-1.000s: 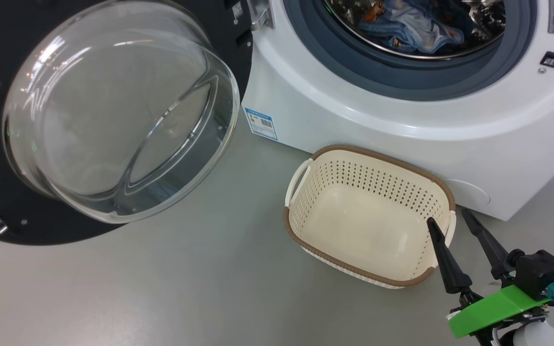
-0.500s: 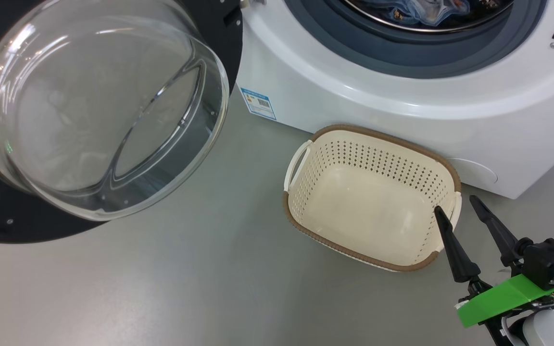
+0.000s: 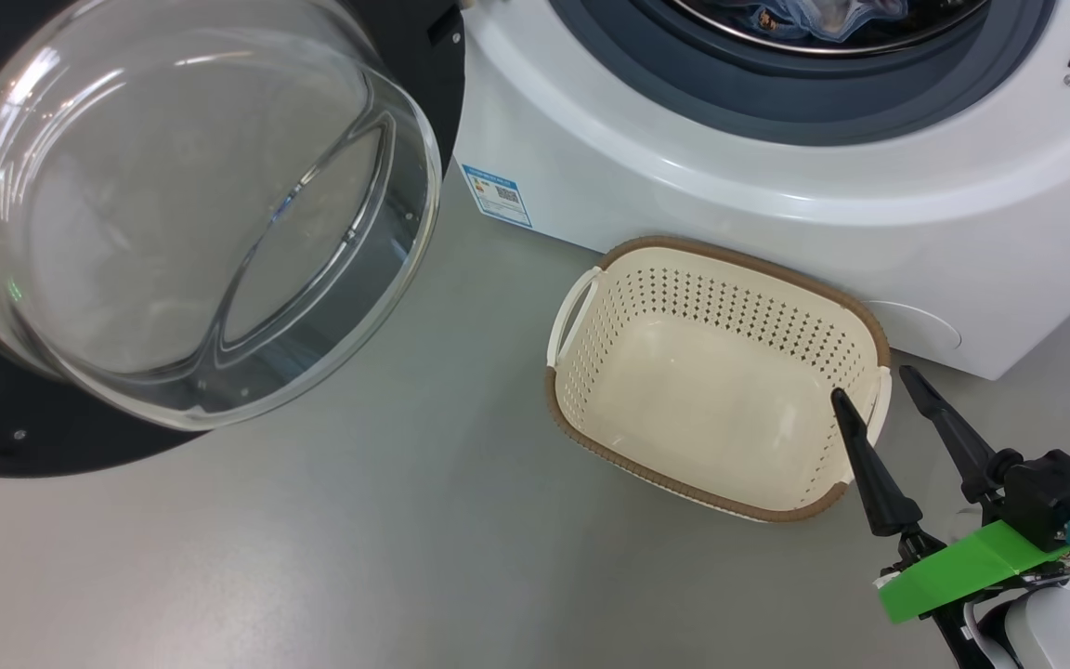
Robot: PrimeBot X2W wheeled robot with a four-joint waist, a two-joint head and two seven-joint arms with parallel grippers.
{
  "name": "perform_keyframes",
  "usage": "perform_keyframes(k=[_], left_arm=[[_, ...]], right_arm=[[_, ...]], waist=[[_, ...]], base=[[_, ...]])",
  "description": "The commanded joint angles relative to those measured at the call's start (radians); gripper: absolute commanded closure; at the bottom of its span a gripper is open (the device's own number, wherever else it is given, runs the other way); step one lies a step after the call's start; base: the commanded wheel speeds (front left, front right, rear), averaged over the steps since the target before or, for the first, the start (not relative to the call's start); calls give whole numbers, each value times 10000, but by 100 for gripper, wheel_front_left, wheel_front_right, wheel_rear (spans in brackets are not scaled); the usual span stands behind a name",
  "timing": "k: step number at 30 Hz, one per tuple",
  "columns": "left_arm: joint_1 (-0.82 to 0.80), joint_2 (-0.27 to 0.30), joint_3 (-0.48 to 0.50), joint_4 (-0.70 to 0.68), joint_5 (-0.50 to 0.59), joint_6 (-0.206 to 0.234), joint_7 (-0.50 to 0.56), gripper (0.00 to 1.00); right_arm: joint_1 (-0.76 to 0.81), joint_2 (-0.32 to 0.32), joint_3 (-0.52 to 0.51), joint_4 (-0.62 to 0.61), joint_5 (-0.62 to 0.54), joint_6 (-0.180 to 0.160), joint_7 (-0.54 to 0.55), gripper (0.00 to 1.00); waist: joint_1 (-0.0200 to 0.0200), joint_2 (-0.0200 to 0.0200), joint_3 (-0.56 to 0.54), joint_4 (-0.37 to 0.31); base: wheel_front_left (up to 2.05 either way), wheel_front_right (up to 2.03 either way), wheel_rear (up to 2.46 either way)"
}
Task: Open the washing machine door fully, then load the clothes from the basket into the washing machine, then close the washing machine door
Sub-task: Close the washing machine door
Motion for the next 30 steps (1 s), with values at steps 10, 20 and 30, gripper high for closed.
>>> perform_keyframes(k=[10, 20, 30], left_arm=[[-112, 352, 655, -269, -311, 4, 1798, 100], [141, 259, 849, -445, -395, 4, 3332, 100], [383, -31, 916, -1176, -147, 4, 4503, 100]], right_arm=[[-1, -78, 168, -200, -78, 46, -82, 0], [160, 13, 114, -206, -22, 46, -82, 0], [278, 69, 78, -199, 45, 46, -82, 0]], waist=[[0, 0, -321, 106], [0, 0, -638, 173], [0, 0, -959, 215]], base=[[0, 0, 0], [0, 0, 0], [0, 0, 0]])
